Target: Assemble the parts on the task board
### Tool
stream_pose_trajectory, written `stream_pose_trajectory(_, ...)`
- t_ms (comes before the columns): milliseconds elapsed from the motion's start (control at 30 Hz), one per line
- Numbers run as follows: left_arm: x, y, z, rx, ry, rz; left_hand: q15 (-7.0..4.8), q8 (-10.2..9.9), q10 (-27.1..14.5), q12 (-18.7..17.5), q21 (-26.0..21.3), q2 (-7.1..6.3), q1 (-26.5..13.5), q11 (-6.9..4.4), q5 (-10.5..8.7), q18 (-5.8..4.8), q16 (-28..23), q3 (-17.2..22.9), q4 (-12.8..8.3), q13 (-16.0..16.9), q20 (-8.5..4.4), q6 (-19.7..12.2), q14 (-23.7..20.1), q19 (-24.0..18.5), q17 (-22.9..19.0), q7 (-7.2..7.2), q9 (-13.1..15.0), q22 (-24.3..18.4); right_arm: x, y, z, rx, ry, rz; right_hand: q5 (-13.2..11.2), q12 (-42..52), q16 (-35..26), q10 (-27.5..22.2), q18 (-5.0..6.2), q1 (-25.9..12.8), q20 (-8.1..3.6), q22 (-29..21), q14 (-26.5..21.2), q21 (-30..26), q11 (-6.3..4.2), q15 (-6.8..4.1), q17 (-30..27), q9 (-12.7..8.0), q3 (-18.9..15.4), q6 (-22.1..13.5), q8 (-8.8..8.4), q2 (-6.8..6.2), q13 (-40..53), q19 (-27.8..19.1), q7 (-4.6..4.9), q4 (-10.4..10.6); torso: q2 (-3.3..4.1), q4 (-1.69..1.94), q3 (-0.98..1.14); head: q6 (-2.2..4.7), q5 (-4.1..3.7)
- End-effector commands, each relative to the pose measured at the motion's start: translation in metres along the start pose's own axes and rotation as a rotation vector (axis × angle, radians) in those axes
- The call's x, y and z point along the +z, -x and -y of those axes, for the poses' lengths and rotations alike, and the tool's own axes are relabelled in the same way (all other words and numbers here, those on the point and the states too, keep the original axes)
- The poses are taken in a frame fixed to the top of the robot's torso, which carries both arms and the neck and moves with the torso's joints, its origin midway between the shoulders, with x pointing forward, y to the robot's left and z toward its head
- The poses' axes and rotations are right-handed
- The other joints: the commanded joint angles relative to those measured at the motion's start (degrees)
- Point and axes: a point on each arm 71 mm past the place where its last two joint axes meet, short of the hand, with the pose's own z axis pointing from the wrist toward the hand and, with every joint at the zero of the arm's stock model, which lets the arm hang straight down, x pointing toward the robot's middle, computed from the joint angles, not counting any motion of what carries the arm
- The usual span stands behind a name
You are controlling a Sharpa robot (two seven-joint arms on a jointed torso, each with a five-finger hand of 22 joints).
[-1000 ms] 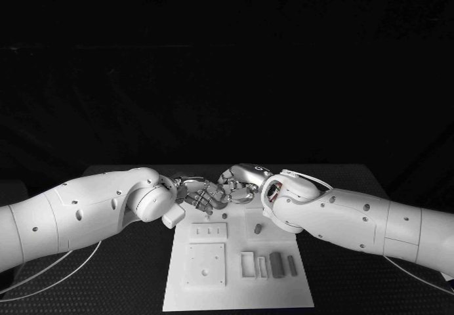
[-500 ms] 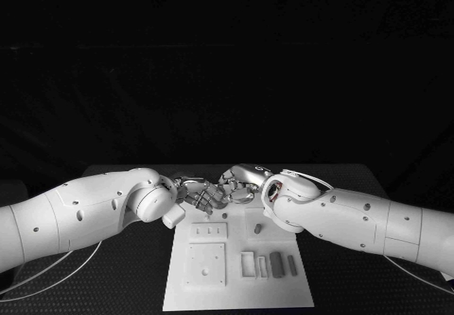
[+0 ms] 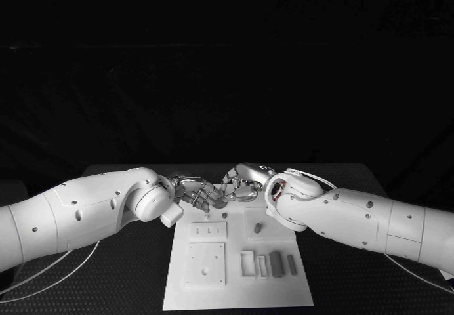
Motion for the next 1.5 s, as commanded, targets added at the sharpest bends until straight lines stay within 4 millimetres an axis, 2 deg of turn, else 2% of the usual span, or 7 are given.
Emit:
stream_pose_trajectory(33, 0.000, 0.000, 0.001, 0.006, -0.007, 0.006, -0.05, 0.27, 0.50, -0.28, 0.11, 0.17, -0.45, -0.09, 0.28, -0.85, 0.27, -0.06, -0.42, 0.05, 0.02, 1.99, 0.33, 0.41, 0.09, -1.49, 2.04, 0.13, 0.000, 0.000, 0.001, 0.010, 0.004, 0.000, 0.31, -0.31, -0.28, -0.01, 2.58, -0.02, -0.26, 0.02, -0.09, -0.30, 0.51, 0.38, 0.04, -0.07, -0.26, 1.05, -0.36, -0.45, -0.08, -0.23, 1.32, -0.05, 0.01, 0.03, 0.00, -0.03, -0.01)
stream_pose_trajectory(300, 0.000, -0.001, 0.000, 0.032, 0.004, -0.013, -0.14, 0.24, 0.75, -0.33, 0.16, 0.17, -0.41, -0.17, 0.69, -0.85, 0.32, -0.05, -0.72, 0.12, -0.08, 2.20, 0.49, 0.52, 0.20, -1.58, 2.26, 0.33, 0.000, 0.003, 0.012, 0.007, -0.024, 0.010, 0.31, -0.63, -0.45, -0.47, 2.58, -0.24, -0.15, -0.10, -0.48, -0.60, 0.82, 0.67, 0.07, -0.29, -0.25, 0.44, -0.88, -0.53, -0.21, -0.46, 1.64, -0.02, 0.01, 0.03, -0.01, -0.07, 0.00)
stream_pose_trajectory(633, -0.001, 0.009, -0.011, 0.172, 0.129, 0.036, -0.48, 0.16, 1.87, -0.34, 0.60, 0.57, -1.34, -0.51, 3.28, -0.85, 0.67, -0.41, -1.13, 0.56, -0.49, 2.95, 1.29, 1.06, 0.77, -1.89, 3.47, 1.57, -0.004, 0.021, 0.053, 0.129, -0.121, 0.103, 0.31, -0.68, -0.50, -0.50, 2.58, -0.47, -0.08, -0.13, -0.56, -0.68, 0.90, 0.76, 0.08, -0.30, -0.23, 0.53, -0.90, -0.26, -0.26, -0.50, 1.70, 0.20, -0.02, -0.01, 0.02, -0.21, 0.32)
stream_pose_trajectory(800, 0.000, 0.011, -0.014, 0.251, 0.190, 0.039, -0.64, 0.06, 2.34, -0.23, 0.71, 0.64, -2.49, -0.69, 2.56, -0.85, 0.80, 1.11, -1.41, 1.09, -0.67, 3.28, 1.60, 1.30, 1.15, -2.07, 4.53, 2.26, -0.003, 0.035, 0.071, 0.186, -0.156, 0.143, 0.31, -0.75, -0.60, -0.54, 2.58, -0.65, -0.01, -0.16, -0.68, -0.79, 0.94, 0.81, 0.05, -0.32, -0.22, 0.53, -0.96, -0.07, -0.31, -0.63, 1.74, 0.31, 0.00, 0.13, 0.08, -0.40, 0.40)
stream_pose_trajectory(933, 0.001, 0.011, -0.015, 0.310, 0.230, 0.046, -0.91, 0.10, 3.00, 0.15, 0.99, 0.63, -3.79, -0.99, 4.03, -0.85, 1.19, 1.76, -1.59, 1.76, -0.96, 3.86, 2.25, 1.85, 1.73, -2.36, 5.61, 3.03, -0.001, 0.050, 0.086, 0.202, -0.190, 0.179, 0.31, -0.83, -0.69, -0.62, 2.58, -0.73, 0.05, -0.17, -0.79, -0.87, 0.96, 0.84, 0.03, -0.34, -0.21, 0.49, -1.01, 0.03, -0.36, -0.75, 1.77, 0.31, 0.00, 0.08, 0.10, -0.58, 0.49)
stream_pose_trajectory(1100, 0.004, 0.008, -0.013, 0.363, 0.238, 0.039, -1.46, 0.60, 4.35, 1.78, 1.63, 1.33, -7.94, -1.74, 9.81, -0.85, 2.85, 2.17, -1.82, 3.57, -1.57, 5.63, 3.13, 2.93, 3.12, -3.31, 8.08, 4.75, 0.000, 0.073, 0.105, 0.218, -0.234, 0.232, 0.31, -0.93, -0.80, -0.78, 2.58, -0.75, 0.13, -0.18, -0.96, -1.00, 1.02, 0.88, 0.01, -0.39, -0.22, 0.33, -1.15, 0.00, -0.41, -0.95, 1.82, 0.18, -0.05, 0.02, 0.10, -0.82, 0.51)
stream_pose_trajectory(1500, 0.011, -0.001, -0.013, 0.474, 0.280, 0.047, -1.62, 0.21, 3.97, 2.76, 1.81, 2.01, -9.16, -1.89, 9.95, -0.85, 4.87, 3.28, -2.53, 4.95, -1.81, 5.78, 2.40, 2.80, 3.05, -3.50, 10.10, 6.43, -0.005, 0.091, 0.127, 0.227, -0.291, 0.281, 0.31, -1.02, -0.88, -0.99, 2.58, -0.39, 0.23, -0.15, -1.19, -1.10, 1.07, 0.94, 0.04, -0.40, -0.06, 0.28, -1.26, 0.38, -0.46, -1.16, 1.88, -0.19, -0.06, 0.05, 0.09, -1.41, 0.66)
